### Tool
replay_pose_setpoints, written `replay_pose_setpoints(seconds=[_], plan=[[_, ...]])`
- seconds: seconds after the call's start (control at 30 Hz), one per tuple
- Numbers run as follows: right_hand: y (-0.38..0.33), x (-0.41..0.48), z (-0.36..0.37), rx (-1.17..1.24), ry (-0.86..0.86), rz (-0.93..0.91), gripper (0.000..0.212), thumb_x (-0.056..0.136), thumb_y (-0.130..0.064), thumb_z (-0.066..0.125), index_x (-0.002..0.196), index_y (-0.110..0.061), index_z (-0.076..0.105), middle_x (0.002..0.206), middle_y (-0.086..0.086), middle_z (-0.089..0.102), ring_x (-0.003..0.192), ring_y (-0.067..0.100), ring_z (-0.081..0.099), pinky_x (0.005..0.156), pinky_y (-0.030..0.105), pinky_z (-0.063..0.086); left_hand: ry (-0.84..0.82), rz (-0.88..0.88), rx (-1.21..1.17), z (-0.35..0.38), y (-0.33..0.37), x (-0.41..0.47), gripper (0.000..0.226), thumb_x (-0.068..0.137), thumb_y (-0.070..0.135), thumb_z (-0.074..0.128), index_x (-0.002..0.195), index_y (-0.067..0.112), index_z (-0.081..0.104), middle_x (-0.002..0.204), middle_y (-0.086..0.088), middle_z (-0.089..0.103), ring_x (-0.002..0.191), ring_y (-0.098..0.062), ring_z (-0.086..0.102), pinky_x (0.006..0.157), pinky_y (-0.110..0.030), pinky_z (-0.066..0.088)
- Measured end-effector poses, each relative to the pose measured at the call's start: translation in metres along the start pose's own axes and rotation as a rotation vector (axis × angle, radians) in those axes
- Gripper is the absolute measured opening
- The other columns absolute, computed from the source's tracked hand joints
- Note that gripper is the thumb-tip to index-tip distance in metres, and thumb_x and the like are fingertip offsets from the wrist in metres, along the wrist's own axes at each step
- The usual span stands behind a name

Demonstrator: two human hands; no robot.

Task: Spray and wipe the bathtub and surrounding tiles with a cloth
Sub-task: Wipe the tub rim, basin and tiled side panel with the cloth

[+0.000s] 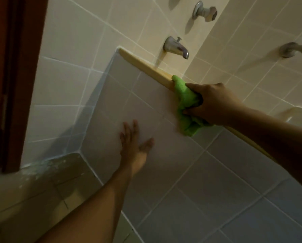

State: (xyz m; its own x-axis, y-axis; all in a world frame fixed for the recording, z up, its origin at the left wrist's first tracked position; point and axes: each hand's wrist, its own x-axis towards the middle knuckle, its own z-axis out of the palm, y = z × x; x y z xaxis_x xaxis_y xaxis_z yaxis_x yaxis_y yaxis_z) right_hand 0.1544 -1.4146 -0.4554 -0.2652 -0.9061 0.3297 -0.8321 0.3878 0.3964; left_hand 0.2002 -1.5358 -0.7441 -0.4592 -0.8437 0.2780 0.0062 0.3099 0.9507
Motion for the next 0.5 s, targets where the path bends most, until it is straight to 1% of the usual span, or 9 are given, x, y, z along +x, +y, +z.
replay_pose_setpoints(seconds=[0.1,0.17,0.23,0.3,0.37,0.43,0.47,0.5], plan=[[-0.005,0.005,0.002,-0.002,0.026,0.002,0.082,0.077,-0.059,0.075,0.15,-0.038,0.045,0.113,0.01,0.071,0.104,0.031,0.063,0.086,0.039,0.053,0.028,0.011,-0.066,0.001,-0.01,0.004,0.103,0.079,0.072,0.063,0.15,0.053,-0.009,0.165,0.013,-0.023,0.156,-0.029,-0.014,0.119,-0.067,0.012],[-0.003,0.002,0.004,0.017,0.045,-0.011,0.079,0.076,-0.059,0.073,0.147,-0.037,0.048,0.11,0.006,0.072,0.099,0.028,0.064,0.085,0.039,0.053,0.035,0.016,-0.124,0.0,-0.011,0.005,0.103,0.077,0.071,0.065,0.151,0.055,-0.005,0.161,0.019,-0.024,0.155,-0.025,-0.015,0.118,-0.066,0.01],[-0.002,0.001,0.006,0.039,0.064,-0.027,0.075,0.076,-0.056,0.072,0.145,-0.036,0.052,0.11,0.004,0.073,0.095,0.026,0.065,0.082,0.035,0.05,0.05,0.05,-0.171,-0.003,-0.011,0.007,0.101,0.079,0.066,0.067,0.153,0.051,0.001,0.16,0.017,-0.022,0.154,-0.022,-0.015,0.121,-0.061,0.007],[-0.003,-0.001,0.005,0.052,0.071,-0.023,0.073,0.076,-0.052,0.073,0.144,-0.034,0.054,0.112,0.004,0.073,0.095,0.025,0.065,0.08,0.031,0.045,0.081,0.149,-0.186,-0.008,-0.012,0.008,0.096,0.084,0.055,0.071,0.155,0.041,0.008,0.16,0.011,-0.017,0.153,-0.02,-0.015,0.127,-0.053,0.001],[-0.007,-0.003,0.006,0.049,0.077,-0.009,0.074,0.076,-0.051,0.072,0.145,-0.034,0.053,0.114,0.002,0.072,0.094,0.024,0.066,0.079,0.029,0.042,0.066,0.203,-0.17,-0.013,-0.016,0.01,0.096,0.088,0.043,0.075,0.158,0.034,0.009,0.16,0.008,-0.016,0.154,-0.02,-0.017,0.127,-0.045,-0.005],[-0.007,-0.007,0.006,0.041,0.081,-0.001,0.073,0.078,-0.05,0.073,0.146,-0.033,0.053,0.117,0.002,0.072,0.093,0.024,0.066,0.079,0.028,0.041,0.006,0.18,-0.184,-0.017,-0.018,0.011,0.099,0.09,0.036,0.077,0.16,0.036,0.007,0.162,0.007,-0.021,0.154,-0.022,-0.022,0.124,-0.034,-0.011],[-0.009,-0.01,0.006,0.044,0.079,-0.001,0.072,0.079,-0.048,0.073,0.146,-0.032,0.053,0.117,0.002,0.072,0.093,0.024,0.066,0.079,0.028,0.042,-0.02,0.173,-0.191,-0.02,-0.019,0.012,0.101,0.09,0.035,0.077,0.159,0.038,0.005,0.162,0.006,-0.023,0.153,-0.022,-0.024,0.123,-0.032,-0.012],[-0.009,-0.014,0.005,0.044,0.078,0.003,0.071,0.079,-0.047,0.073,0.146,-0.031,0.054,0.118,0.003,0.072,0.092,0.023,0.065,0.079,0.029,0.044,-0.039,0.18,-0.179,-0.022,-0.022,0.013,0.101,0.09,0.034,0.077,0.158,0.04,0.003,0.162,0.005,-0.024,0.153,-0.022,-0.026,0.124,-0.034,-0.011]])
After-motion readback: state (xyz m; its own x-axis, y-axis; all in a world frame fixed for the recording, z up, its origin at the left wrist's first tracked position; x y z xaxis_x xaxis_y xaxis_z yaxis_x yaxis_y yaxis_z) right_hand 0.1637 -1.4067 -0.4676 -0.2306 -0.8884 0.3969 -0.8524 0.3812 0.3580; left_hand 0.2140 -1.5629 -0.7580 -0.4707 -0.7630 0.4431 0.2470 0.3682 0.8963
